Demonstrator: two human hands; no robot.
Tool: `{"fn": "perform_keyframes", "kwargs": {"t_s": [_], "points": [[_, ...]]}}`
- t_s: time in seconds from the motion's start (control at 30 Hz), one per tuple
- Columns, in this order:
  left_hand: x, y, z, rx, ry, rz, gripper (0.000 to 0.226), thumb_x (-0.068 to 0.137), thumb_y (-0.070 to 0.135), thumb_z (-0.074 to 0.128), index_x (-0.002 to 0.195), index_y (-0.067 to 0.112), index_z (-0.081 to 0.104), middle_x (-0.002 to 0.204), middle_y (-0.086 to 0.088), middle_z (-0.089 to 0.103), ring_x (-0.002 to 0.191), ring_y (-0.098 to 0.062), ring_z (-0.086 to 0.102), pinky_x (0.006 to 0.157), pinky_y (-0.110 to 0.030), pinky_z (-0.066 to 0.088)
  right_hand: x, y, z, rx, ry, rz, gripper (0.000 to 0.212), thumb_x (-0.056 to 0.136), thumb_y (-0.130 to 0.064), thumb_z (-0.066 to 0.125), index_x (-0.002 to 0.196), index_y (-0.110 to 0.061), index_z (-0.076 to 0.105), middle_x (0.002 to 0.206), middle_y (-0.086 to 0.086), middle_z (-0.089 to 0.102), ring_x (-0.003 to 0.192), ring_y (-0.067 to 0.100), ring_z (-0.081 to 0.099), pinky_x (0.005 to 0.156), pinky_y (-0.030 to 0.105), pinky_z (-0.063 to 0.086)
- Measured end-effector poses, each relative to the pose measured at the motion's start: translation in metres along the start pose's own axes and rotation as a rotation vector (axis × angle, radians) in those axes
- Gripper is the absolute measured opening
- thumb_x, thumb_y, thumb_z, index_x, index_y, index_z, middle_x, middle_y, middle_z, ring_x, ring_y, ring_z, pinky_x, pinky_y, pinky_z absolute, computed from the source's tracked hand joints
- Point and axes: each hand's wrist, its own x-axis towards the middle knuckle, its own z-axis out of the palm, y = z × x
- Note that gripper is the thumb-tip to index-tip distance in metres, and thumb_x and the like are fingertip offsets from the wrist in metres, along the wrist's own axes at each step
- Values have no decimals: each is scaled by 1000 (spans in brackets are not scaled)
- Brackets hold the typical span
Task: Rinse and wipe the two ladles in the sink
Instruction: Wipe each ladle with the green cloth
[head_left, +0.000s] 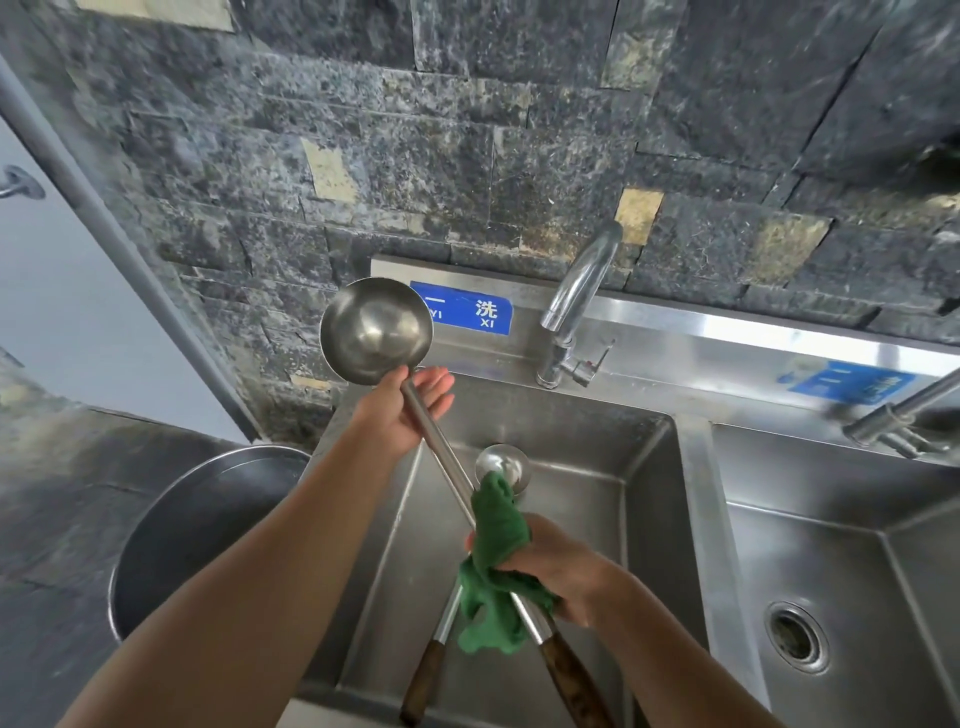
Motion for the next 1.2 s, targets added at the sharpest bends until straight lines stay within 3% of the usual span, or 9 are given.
{"fn": "perform_keyframes", "kwargs": {"t_s": [0.17, 0.23, 0.3, 0.4, 0.6, 0.87, 0.97, 1.07, 1.2], "points": [[9, 7, -2, -53, 35, 35, 49, 108, 34, 26, 87, 4, 58, 58, -1, 71, 101, -15, 66, 94, -33, 50, -30, 10, -9, -44, -59, 69, 23, 83, 13, 51, 100, 0, 59, 93, 31, 55, 89, 40, 58, 86, 54, 50], [13, 1, -7, -65, 23, 16, 52, 107, 39, 23, 88, 6, 59, 62, -3, 73, 94, -11, 70, 79, -32, 54, -36, 13, -12, -59, -38, 97, 27, 80, 16, 53, 101, 1, 59, 94, 30, 56, 90, 40, 58, 91, 57, 48], [13, -9, -11, -83, 0, 8, 54, 106, 45, 24, 82, 13, 59, 68, -5, 73, 64, -11, 72, 63, -29, 53, -35, 16, -14, -72, 52, 110, 28, 77, 17, 56, 97, -1, 62, 93, 22, 64, 91, 35, 63, 93, 52, 51], [10, -19, -11, -49, -31, 47, 45, 104, 46, 30, 74, 19, 51, 47, 6, 54, 30, -4, 39, 39, -13, 36, -27, 18, -11, -29, 84, 117, 31, 77, 18, 58, 98, -4, 62, 88, 20, 67, 87, 35, 64, 87, 48, 55], [3, -37, -13, 15, -64, 63, 39, 104, 40, 36, 71, 21, 42, 42, 10, 33, 31, -4, 27, 35, -16, 30, 19, 16, 1, 3, 279, 43, 40, 79, 13, 63, 115, -3, 59, 92, 14, 70, 84, 24, 70, 78, 34, 60], [-17, -61, -27, 171, -20, 61, 38, 105, 29, 41, 71, 12, 48, 62, -5, 49, 62, -19, 52, 69, -33, 49, 78, -5, 6, -129, 393, -38, 24, 78, 0, 73, 99, -8, 65, 93, 13, 74, 77, 20, 72, 70, 30, 61], [-20, -41, -22, 214, -14, 191, 37, 106, 27, 38, 74, 11, 47, 55, -3, 44, 50, -20, 55, 69, -38, 53, 82, 0, 8, -156, 413, -68, 24, 77, -3, 76, 96, -13, 65, 95, 14, 75, 85, 24, 73, 80, 38, 61], [-19, -16, -14, 301, 39, 268, 34, 105, 27, 38, 73, 15, 44, 50, 2, 37, 38, -14, 41, 50, -30, 48, 74, 10, 6, -138, 355, -17, 28, 79, -2, 75, 99, -15, 61, 98, 13, 73, 92, 25, 71, 88, 43, 59], [-17, 9, -11, 484, 102, 408, 29, 102, 25, 38, 75, 15, 45, 54, 1, 31, 34, -10, 29, 38, -20, 29, 58, 32, -13, 71, 341, 27, 31, 81, 1, 68, 110, -3, 59, 90, 10, 72, 88, 25, 72, 76, 35, 58]]}}
